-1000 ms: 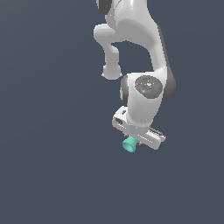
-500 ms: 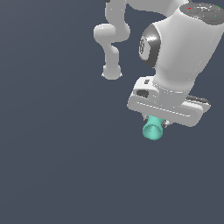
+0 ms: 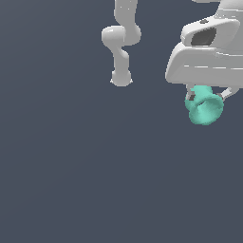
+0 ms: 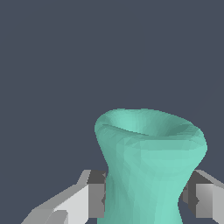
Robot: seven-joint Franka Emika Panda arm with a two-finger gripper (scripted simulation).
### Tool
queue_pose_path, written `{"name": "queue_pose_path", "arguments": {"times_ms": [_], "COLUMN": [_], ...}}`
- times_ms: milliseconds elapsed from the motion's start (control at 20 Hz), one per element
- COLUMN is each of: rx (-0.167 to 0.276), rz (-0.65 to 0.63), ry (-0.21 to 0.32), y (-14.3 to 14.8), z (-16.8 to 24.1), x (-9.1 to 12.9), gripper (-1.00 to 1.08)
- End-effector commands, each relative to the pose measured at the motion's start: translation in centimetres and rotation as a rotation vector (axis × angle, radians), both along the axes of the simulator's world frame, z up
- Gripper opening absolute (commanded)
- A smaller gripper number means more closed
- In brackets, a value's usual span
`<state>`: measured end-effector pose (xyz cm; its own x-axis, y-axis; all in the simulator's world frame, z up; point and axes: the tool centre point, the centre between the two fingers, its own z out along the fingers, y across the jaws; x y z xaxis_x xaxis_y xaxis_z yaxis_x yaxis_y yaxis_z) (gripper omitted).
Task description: Pick up the object and move it to a goal position.
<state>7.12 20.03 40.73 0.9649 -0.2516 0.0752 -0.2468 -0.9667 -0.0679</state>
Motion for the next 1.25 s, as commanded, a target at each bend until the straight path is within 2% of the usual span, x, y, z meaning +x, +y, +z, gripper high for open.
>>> {"name": "queue_pose_path", "arguments": {"times_ms": [0,500,1200], "rx": [0.002,0.009,0.011], "rz": [0.032,0.113,0.140], "ry": [-0.005,-0.022,-0.028], "y": [1.0,3.4,4.2], "z": [2.5,8.8,10.9], "x": [-0.4,-1.4,-1.7], "gripper": [-1.00,-1.00,-1.00]}}
